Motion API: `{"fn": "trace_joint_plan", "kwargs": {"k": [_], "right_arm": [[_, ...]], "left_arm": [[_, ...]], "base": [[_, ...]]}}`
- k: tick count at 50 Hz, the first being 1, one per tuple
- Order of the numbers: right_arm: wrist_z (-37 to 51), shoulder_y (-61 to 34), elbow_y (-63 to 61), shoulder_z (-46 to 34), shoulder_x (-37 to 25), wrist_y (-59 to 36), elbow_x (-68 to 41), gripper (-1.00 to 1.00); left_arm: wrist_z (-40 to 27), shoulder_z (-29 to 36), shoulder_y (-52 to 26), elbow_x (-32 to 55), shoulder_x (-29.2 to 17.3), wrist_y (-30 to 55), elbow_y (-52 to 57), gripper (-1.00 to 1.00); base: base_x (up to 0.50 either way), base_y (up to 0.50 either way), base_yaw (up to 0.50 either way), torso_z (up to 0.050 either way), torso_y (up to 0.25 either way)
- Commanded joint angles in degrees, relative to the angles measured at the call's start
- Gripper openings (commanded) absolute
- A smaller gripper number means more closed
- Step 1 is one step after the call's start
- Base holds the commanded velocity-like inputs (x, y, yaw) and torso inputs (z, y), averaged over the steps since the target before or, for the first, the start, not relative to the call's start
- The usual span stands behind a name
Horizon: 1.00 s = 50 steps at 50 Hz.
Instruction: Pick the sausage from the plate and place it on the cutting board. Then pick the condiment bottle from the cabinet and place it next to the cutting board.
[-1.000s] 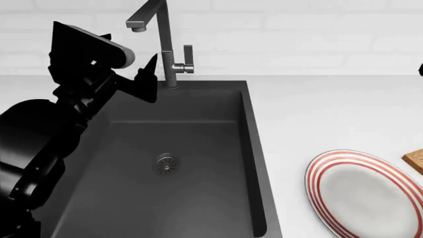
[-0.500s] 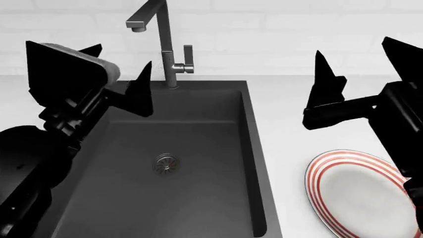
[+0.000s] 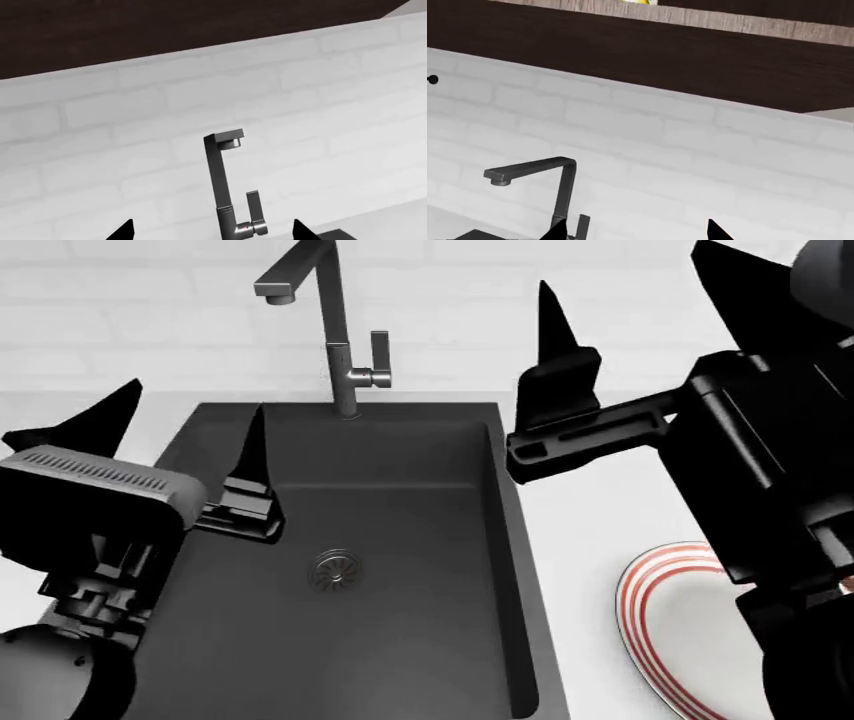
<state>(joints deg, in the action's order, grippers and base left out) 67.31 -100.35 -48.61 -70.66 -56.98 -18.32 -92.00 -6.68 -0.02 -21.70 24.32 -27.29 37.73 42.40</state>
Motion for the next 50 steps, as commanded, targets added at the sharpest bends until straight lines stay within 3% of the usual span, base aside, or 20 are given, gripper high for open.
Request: {"fn": "trace_joint_plan", "kwargs": {"k": [1,11,19,27,37,42,50], "right_arm": [[4.8,-8.7,1.8,2.7,6.0,-2.6,-5.8,1.0],[7.6,-11.5,-0.5,4.2,5.8,-2.9,-7.7,1.0],[6.1,-14.8,1.7,5.6,7.5,-3.6,-9.7,1.0],[-1.9,-25.8,14.1,7.9,13.3,-8.7,-11.4,1.0],[-8.4,-31.5,24.8,9.2,17.2,-12.3,-8.9,1.0],[-16.1,-34.1,36.8,9.9,21.6,-15.3,-3.6,1.0],[-31.6,-34.6,62.6,19.4,33.8,-24.5,13.9,1.0]], "left_arm": [[-0.2,-1.6,3.2,0.5,0.0,-2.4,2.3,1.0],[-3.4,-6.9,0.1,6.9,0.0,0.9,11.4,1.0],[-3.2,-5.7,0.1,7.4,-0.9,0.8,11.5,1.0],[-1.0,-2.4,3.4,4.3,-0.7,-3.3,8.8,1.0],[-0.1,-0.5,5.0,3.1,-0.5,-5.2,7.3,1.0],[0.3,-0.2,5.8,2.7,-0.6,-6.1,6.8,1.0],[1.0,0.0,6.5,2.4,-0.6,-7.6,5.8,1.0]], "base": [[0.0,0.0,0.0,0.0,0.0],[0.0,0.0,0.0,0.0,0.0],[0.0,0.0,0.0,0.0,0.0],[0.0,0.0,0.0,0.0,0.0],[0.0,0.0,0.0,0.0,0.0],[0.0,0.0,0.0,0.0,0.0],[0.0,0.0,0.0,0.0,0.0]]}}
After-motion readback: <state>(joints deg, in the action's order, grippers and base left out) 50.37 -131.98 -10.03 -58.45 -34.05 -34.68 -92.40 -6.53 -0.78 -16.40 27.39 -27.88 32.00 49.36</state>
